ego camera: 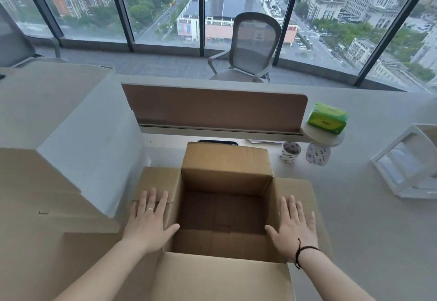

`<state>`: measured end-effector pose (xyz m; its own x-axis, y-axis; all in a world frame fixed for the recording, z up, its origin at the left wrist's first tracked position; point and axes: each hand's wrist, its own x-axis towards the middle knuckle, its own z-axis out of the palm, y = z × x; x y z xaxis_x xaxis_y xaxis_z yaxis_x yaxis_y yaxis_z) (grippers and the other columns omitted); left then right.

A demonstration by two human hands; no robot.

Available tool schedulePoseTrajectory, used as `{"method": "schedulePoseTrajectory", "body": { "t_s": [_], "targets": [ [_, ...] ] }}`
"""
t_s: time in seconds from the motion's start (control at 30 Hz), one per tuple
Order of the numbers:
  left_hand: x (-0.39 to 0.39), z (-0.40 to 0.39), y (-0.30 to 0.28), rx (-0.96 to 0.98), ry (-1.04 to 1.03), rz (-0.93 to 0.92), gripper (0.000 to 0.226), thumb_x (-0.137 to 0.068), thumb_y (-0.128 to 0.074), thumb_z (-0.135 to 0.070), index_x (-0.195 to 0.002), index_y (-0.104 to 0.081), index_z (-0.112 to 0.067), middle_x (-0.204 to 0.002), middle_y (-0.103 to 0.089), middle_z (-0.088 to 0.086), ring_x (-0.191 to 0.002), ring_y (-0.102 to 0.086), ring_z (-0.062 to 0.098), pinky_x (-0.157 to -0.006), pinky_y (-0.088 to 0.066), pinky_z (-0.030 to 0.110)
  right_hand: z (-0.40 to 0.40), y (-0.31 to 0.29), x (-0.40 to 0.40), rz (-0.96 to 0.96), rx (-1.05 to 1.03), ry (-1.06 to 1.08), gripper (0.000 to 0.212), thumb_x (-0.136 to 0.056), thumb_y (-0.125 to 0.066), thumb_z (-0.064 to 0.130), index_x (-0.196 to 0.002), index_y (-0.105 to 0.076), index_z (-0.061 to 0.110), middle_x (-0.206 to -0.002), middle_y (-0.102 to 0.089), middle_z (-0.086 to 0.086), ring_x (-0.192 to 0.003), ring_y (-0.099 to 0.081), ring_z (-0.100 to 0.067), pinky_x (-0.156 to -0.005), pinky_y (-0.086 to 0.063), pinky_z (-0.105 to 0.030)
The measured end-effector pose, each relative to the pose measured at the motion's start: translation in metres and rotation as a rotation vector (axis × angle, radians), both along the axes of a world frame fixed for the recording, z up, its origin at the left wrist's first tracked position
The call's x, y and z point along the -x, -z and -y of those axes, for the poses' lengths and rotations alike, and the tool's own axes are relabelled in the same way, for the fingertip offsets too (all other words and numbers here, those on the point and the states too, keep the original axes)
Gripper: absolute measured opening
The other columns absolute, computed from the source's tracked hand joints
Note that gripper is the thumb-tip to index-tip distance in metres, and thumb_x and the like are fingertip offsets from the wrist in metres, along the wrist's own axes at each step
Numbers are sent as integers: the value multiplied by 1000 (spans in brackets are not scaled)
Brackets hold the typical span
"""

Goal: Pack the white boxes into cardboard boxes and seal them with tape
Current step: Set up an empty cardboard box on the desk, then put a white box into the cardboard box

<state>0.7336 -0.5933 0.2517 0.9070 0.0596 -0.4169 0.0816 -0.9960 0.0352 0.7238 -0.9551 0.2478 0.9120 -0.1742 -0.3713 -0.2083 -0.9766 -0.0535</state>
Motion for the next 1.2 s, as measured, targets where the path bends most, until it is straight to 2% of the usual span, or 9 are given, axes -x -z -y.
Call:
{"method": "schedulePoseTrajectory", "body": {
  "t_s": [0.1,0.17,0.4,0.53,0.67,0.93,1.07,1.13,1.2],
  "targets": [
    [9,7,16,217,-91,-36,95,-100,-43,-57,-155,29,-24,-165,26,3,-154,18,26,-127,-3,45,0,14,5,8,-99,42,78,-102,-31,40,-156,23,24,-165,24,2,-153,17,-19,-123,8,-51],
    [8,6,20,283,-126,-38,92,-102,-44,-48,-155,28,-25,-166,25,2,-155,15,23,-127,-7,44,4,18,4,9,-139,45,75,-102,-29,35,-155,24,26,-164,25,4,-153,17,-17,-123,10,-50],
    [8,6,-5,208,-55,-8,87,-101,-46,-48,-161,12,-25,-168,17,-2,-156,11,23,-127,-8,43,-3,4,-4,29,-123,18,79,-101,-36,38,-158,17,24,-166,20,-2,-154,15,-23,-124,5,-50],
    [9,18,-40,313,-53,97,80,-100,-49,-47,-162,-4,-29,-170,-5,-7,-157,-1,15,-126,-16,37,-37,-29,-20,108,-230,-81,77,-100,-42,47,-160,2,25,-168,8,-3,-155,5,-24,-126,-5,-45],
    [6,30,-90,440,-64,238,66,-101,-51,-45,-159,-22,-34,-162,-31,-15,-150,-26,9,-117,-30,31,-92,-69,-35,172,-427,-213,72,-100,-48,48,-159,-16,24,-168,-6,-3,-154,-13,-19,-122,-19,-32],
    [-9,-8,-174,455,-34,511,52,-99,-54,-49,-148,-43,-37,-145,-55,-11,-131,-52,14,-105,-46,37,-201,-155,-57,322,-656,-383,59,-98,-54,46,-151,-36,26,-155,-39,8,-143,-34,-8,-110,-28,-22],
    [-12,-50,-214,481,-3,664,50,-99,-54,-46,-147,-47,-33,-147,-55,-12,-135,-50,12,-106,-46,35,-254,-190,-75,374,-723,-375,55,-98,-56,40,-148,-41,25,-150,-47,6,-137,-44,-13,-112,-38,-32],
    [-12,-74,-232,478,12,723,49,-99,-55,-46,-147,-48,-33,-146,-55,-12,-134,-51,11,-104,-44,32,-280,-205,-84,366,-778,-331,55,-97,-58,41,-147,-43,24,-149,-49,4,-133,-50,-15,-108,-45,-39],
    [-16,-104,-248,457,19,800,47,-98,-55,-46,-144,-51,-33,-144,-56,-13,-132,-52,9,-101,-43,30,-306,-219,-97,362,-834,-287,57,-95,-61,44,-146,-45,23,-147,-51,0,-128,-55,-16,-105,-47,-39]
  ]
}}
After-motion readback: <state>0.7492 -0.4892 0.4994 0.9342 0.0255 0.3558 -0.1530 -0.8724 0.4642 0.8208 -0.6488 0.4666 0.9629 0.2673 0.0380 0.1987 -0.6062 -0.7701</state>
